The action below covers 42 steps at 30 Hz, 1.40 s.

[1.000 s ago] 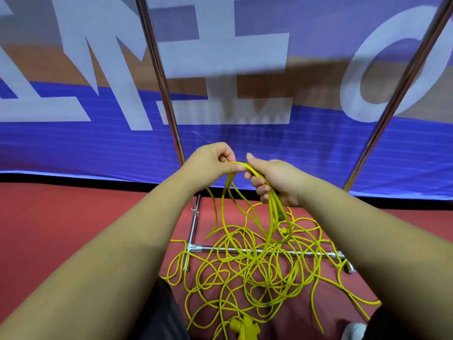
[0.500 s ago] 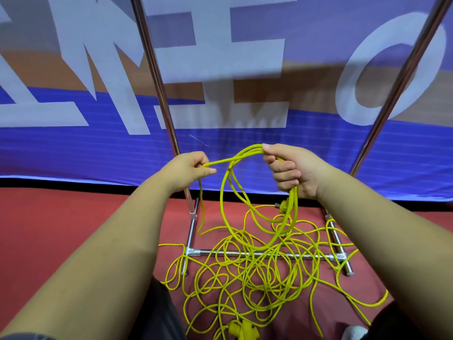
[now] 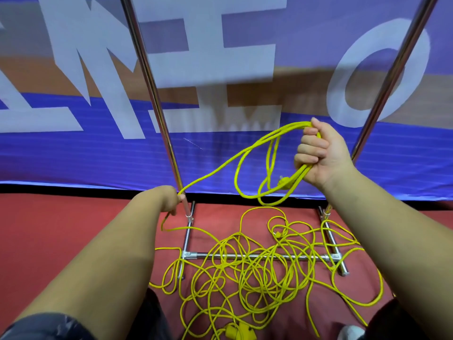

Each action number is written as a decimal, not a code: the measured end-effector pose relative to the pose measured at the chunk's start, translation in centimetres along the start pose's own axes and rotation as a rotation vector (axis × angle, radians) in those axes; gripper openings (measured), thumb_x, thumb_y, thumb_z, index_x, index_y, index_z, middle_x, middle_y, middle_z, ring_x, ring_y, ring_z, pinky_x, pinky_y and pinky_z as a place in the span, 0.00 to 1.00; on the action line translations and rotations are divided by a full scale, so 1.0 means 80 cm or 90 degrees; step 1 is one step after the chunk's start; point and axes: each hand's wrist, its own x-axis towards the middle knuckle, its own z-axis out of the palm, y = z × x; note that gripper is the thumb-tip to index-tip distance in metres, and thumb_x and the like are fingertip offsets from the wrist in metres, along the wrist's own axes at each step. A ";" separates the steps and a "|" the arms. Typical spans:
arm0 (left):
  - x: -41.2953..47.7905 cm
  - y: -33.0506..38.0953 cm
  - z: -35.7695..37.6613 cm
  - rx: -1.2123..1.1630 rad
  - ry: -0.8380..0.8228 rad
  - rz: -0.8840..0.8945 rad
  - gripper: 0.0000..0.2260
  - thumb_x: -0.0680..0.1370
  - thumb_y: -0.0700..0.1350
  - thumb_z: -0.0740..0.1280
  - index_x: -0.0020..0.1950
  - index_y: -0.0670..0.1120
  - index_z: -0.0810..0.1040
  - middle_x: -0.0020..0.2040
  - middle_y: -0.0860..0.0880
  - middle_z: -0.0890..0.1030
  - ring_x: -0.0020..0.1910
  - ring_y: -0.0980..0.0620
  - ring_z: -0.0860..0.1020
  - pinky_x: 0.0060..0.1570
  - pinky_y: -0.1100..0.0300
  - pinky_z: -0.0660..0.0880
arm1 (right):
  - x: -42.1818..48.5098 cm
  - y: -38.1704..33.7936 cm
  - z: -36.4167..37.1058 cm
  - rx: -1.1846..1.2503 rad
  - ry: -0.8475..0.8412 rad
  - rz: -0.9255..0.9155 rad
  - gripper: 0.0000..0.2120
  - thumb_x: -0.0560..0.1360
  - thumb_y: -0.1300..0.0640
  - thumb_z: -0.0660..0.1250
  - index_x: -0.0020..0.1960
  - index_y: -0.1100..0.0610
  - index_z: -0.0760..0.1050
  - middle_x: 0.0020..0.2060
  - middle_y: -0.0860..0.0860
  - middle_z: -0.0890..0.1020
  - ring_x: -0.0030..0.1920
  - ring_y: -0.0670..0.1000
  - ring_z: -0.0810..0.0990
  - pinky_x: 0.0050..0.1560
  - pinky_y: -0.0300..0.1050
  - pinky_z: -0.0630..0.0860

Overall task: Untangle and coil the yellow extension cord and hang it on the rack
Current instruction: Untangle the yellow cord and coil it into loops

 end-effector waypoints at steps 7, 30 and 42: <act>-0.023 0.060 -0.004 -0.264 0.173 -0.041 0.10 0.84 0.46 0.68 0.55 0.39 0.73 0.43 0.37 0.81 0.24 0.43 0.78 0.24 0.54 0.76 | 0.009 0.016 0.003 -0.097 0.103 -0.041 0.17 0.83 0.42 0.67 0.40 0.50 0.71 0.23 0.44 0.61 0.20 0.44 0.60 0.21 0.36 0.58; -0.089 0.106 -0.008 -0.128 0.105 0.564 0.03 0.80 0.51 0.73 0.49 0.53 0.85 0.46 0.53 0.79 0.47 0.54 0.78 0.53 0.52 0.76 | 0.032 0.073 -0.007 -0.268 0.115 -0.005 0.14 0.87 0.49 0.62 0.45 0.54 0.70 0.29 0.47 0.69 0.27 0.48 0.67 0.33 0.44 0.67; -0.110 0.097 -0.034 -0.522 -0.120 0.315 0.09 0.78 0.33 0.59 0.48 0.44 0.77 0.37 0.40 0.75 0.41 0.41 0.84 0.39 0.47 0.83 | 0.039 0.093 -0.014 -0.410 0.131 0.063 0.13 0.86 0.51 0.63 0.44 0.54 0.71 0.32 0.49 0.71 0.27 0.47 0.68 0.30 0.44 0.66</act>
